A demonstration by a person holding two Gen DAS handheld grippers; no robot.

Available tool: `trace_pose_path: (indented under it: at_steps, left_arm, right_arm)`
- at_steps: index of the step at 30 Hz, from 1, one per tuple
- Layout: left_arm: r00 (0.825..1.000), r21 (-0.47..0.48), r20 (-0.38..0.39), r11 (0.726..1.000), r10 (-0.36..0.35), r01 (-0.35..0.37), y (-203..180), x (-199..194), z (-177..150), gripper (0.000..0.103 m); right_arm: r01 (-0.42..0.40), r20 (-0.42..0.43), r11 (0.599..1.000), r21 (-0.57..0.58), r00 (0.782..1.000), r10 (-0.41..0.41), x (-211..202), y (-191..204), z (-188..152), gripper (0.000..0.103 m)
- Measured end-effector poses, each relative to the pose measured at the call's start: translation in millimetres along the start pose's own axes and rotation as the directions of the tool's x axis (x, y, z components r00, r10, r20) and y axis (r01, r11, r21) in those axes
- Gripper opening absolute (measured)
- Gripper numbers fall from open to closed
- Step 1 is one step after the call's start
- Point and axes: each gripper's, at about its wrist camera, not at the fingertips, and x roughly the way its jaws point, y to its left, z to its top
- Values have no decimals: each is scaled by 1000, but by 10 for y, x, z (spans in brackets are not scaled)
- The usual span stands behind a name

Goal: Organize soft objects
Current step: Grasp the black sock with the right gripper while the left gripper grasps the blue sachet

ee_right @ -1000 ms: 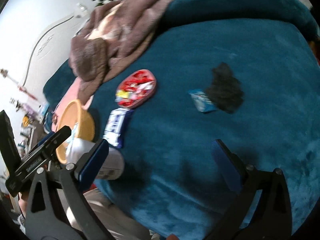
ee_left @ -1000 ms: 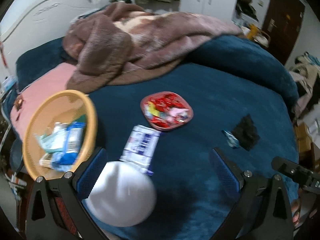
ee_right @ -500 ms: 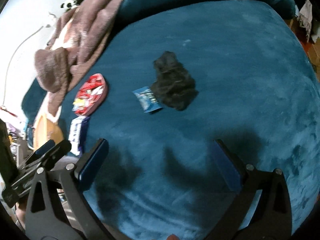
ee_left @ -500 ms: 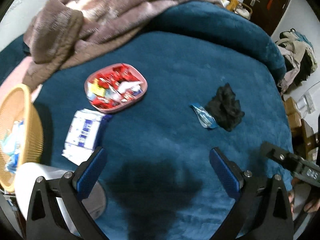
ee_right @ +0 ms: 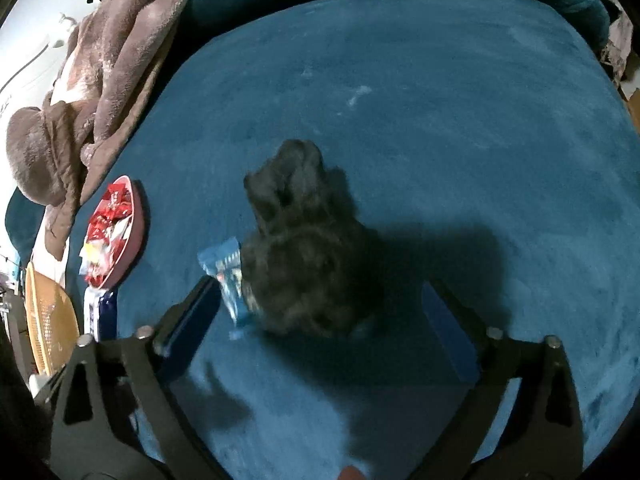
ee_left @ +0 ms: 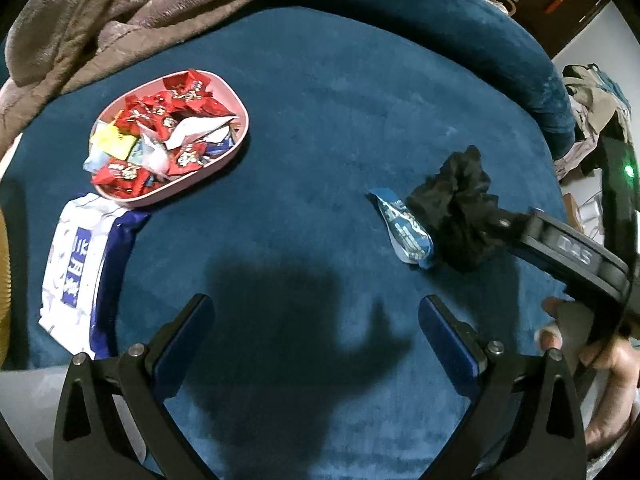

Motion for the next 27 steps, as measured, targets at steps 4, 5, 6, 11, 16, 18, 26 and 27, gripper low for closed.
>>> trace_pose_path:
  at_steps: [4, 5, 6, 11, 16, 18, 26, 27]
  left_arm:
    - [1000, -10, -11, 1000, -16, 16, 17, 79, 67, 102]
    - [1000, -11, -16, 1000, -20, 20, 17, 108, 84, 102]
    - [1000, -11, -19, 1000, -25, 25, 9, 131, 98, 102]
    - [996, -17, -31, 997, -80, 80, -118, 285, 202, 101]
    - [995, -28, -43, 996, -91, 90, -374, 541, 343, 84]
    - [993, -35, -60, 995, -98, 96, -481, 659, 394, 73]
    - [985, 42, -104, 989, -136, 141, -569, 694, 310, 30]
    - [985, 45, -95, 988, -144, 148, -515, 616, 257, 30]
  right_arm:
    - [-6, -72, 1000, -16, 997, 5, 225, 31, 5, 24]
    - [-6, -70, 1000, -11, 998, 5, 222, 16, -19, 19]
    - [-7, -42, 1000, -10, 999, 7, 157, -2, -59, 19]
    - [24, 74, 999, 45, 997, -27, -296, -237, -311, 17]
    - [10, 85, 995, 99, 996, -18, -532, -432, -594, 17]
    - [0, 80, 994, 109, 997, -9, -577, -470, -710, 18]
    - [-31, 53, 992, 125, 998, 25, -525, -371, -914, 18]
    - [-39, 53, 992, 120, 998, 32, -539, -343, -941, 18]
